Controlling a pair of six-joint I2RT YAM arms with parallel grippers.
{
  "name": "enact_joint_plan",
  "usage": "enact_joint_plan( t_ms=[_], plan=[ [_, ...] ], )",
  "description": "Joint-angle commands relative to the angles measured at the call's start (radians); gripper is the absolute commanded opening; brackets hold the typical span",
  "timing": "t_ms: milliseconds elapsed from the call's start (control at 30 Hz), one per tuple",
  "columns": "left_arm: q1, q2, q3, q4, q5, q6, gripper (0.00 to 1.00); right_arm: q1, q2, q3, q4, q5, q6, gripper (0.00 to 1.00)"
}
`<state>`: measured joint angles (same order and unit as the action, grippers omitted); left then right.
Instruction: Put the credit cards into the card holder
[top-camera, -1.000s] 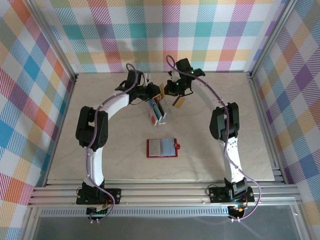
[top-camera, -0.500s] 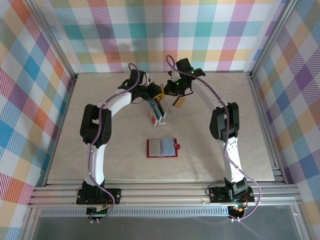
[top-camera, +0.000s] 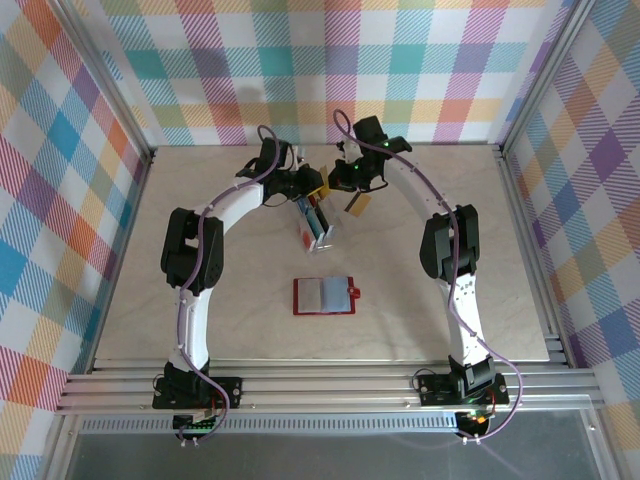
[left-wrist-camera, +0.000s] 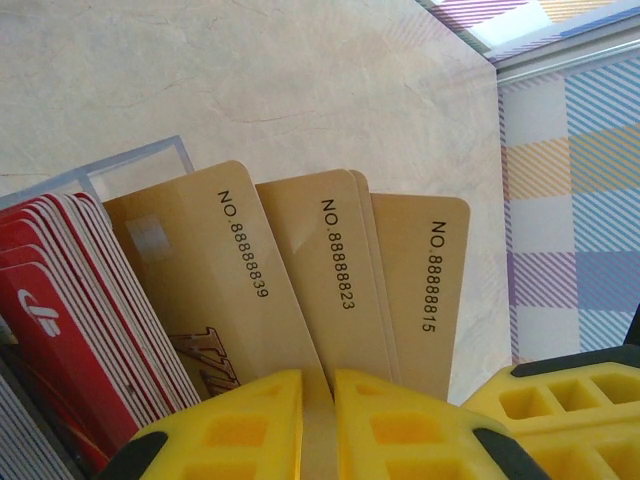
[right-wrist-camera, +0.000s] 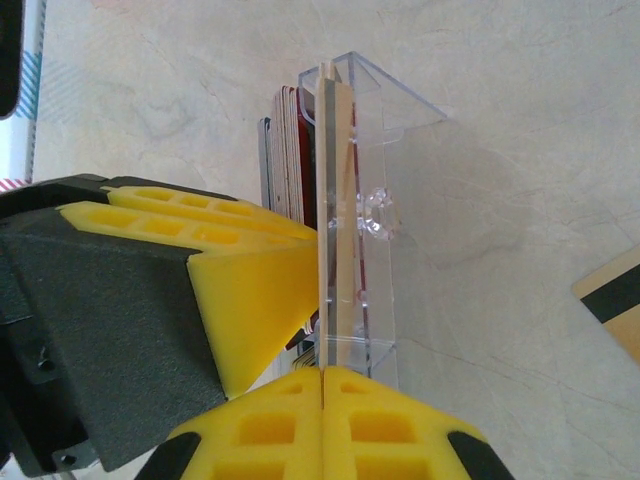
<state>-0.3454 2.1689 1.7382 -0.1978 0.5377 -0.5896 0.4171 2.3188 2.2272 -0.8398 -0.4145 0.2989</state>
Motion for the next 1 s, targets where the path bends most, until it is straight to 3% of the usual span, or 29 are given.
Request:
enact_joint_plan(
  t_ms=[0, 433, 967],
  plan=[
    [-0.006, 0.031, 0.018, -0.048, -0.029, 0.018, 0.15, 0.004, -0.022, 0.032, -0.024, -0.066, -0.013, 0.0],
    [-0.004, -0.01, -0.014, -0.037, -0.018, 0.021, 0.15, 0.003, -0.063, 0.002, -0.013, 0.022, -0.004, 0.0],
    [0.003, -0.05, -0.037, -0.011, 0.032, 0.003, 0.15, 0.002, -0.12, -0.059, 0.025, 0.034, 0.002, 0.0]
  ],
)
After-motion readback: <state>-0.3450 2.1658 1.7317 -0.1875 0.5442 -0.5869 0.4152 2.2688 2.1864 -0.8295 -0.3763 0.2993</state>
